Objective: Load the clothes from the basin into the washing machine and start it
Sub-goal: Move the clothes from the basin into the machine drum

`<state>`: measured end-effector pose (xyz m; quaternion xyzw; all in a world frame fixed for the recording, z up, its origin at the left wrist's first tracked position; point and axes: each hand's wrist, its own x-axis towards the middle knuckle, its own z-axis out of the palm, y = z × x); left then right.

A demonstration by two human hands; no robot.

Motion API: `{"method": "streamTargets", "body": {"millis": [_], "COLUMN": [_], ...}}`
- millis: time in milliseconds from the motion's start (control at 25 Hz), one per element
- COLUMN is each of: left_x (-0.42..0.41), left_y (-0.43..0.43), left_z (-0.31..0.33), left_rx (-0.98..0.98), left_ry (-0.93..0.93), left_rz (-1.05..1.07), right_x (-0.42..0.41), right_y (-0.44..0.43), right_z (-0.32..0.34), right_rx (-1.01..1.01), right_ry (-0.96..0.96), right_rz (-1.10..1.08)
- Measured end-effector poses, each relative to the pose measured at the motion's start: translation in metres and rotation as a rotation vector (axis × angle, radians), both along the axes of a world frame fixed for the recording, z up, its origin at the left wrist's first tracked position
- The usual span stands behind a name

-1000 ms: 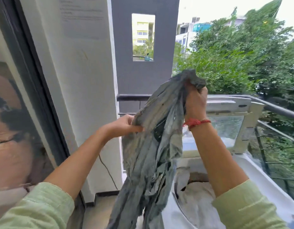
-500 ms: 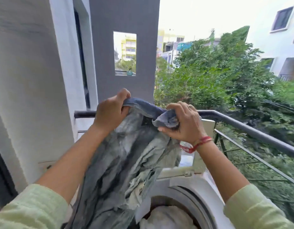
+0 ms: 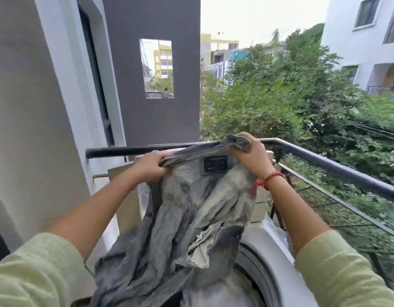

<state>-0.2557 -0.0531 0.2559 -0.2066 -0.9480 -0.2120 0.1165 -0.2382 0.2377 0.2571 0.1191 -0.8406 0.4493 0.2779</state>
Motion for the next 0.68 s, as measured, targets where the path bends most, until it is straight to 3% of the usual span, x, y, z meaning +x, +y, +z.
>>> {"method": "streamTargets", "body": {"millis": [80,120,240,280,360,480,560,640,680], "left_x": [0.019,0.033,0.073,0.082,0.097,0.108,0.118,0.123,0.126], "left_y": [-0.008,-0.011,-0.016,-0.021,-0.039,-0.075,-0.097,-0.106,-0.105], "left_z": [-0.039,-0.049,-0.063,-0.073,-0.106,-0.17,-0.207,-0.23,-0.23], "left_rx": [0.241,0.283,0.053,0.023,-0.038,-0.317,-0.424,-0.372,-0.318], "left_ry": [-0.027,0.072,0.329,0.29,0.039,-0.403,-0.583,-0.652,-0.626], "left_rz": [0.038,0.019,-0.137,-0.18,-0.142,0.099,0.205,0.228,0.21], "right_x": [0.012,0.02,0.04,0.044,0.053,0.066,0.074,0.081,0.081], "right_y": [0.002,0.001,-0.008,-0.011,-0.024,-0.056,-0.081,-0.101,-0.105], "right_z": [-0.038,-0.056,-0.105,-0.119,-0.139,-0.174,-0.204,-0.215,-0.213], "right_rx": [0.272,0.424,0.688,0.712,0.757,0.892,1.024,1.09,1.041], "right_ry": [-0.166,-0.256,-0.479,-0.526,-0.6,-0.641,-0.703,-0.574,-0.313], "right_rz": [0.111,0.167,0.222,0.235,0.253,0.325,0.411,0.423,0.353]}}
